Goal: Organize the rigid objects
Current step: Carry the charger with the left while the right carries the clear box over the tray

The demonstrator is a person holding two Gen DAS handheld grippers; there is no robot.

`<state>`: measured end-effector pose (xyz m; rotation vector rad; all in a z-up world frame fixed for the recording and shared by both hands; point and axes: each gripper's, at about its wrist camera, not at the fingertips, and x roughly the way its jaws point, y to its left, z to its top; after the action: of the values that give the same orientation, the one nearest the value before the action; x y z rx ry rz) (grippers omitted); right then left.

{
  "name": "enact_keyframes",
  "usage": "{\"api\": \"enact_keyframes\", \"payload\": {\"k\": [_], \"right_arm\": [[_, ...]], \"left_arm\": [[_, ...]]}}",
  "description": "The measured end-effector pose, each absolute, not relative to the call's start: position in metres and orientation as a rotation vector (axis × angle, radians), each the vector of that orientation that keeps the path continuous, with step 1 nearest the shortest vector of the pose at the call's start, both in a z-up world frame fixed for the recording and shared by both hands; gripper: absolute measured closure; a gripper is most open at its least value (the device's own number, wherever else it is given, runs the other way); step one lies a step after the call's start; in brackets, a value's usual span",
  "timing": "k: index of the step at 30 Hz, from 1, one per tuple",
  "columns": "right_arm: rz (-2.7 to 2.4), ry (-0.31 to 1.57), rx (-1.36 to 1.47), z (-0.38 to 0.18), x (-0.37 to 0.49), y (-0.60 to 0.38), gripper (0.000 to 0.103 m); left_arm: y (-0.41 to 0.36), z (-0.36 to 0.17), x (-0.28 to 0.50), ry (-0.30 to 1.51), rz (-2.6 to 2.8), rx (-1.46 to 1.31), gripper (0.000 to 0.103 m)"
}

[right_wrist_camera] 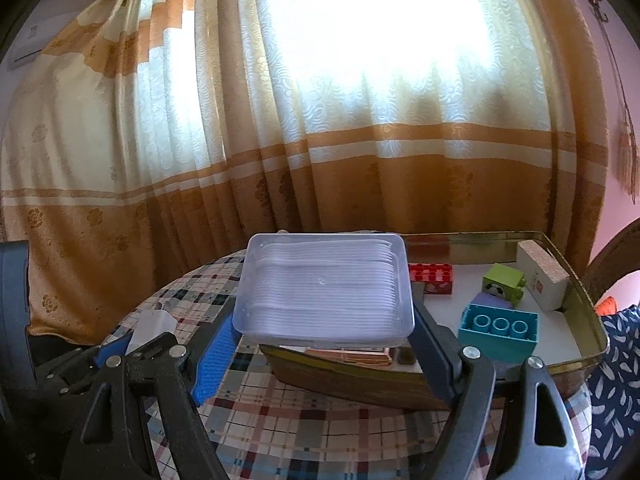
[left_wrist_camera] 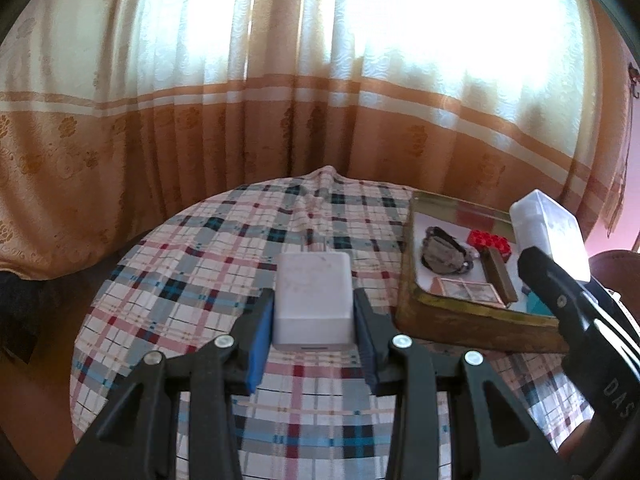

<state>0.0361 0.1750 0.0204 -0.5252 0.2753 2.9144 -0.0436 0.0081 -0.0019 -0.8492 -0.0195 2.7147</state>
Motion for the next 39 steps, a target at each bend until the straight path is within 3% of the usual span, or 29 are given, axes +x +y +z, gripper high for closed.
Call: {"api": "enact_keyframes", "payload": {"k": [39], "right_arm": [[2.742,0.356,-0.447,0.025,0.080,0.258,0.021]], "left_arm": [[0.102,0.038,-0.014,0.087,2.559,-0.701,0.066]]}}
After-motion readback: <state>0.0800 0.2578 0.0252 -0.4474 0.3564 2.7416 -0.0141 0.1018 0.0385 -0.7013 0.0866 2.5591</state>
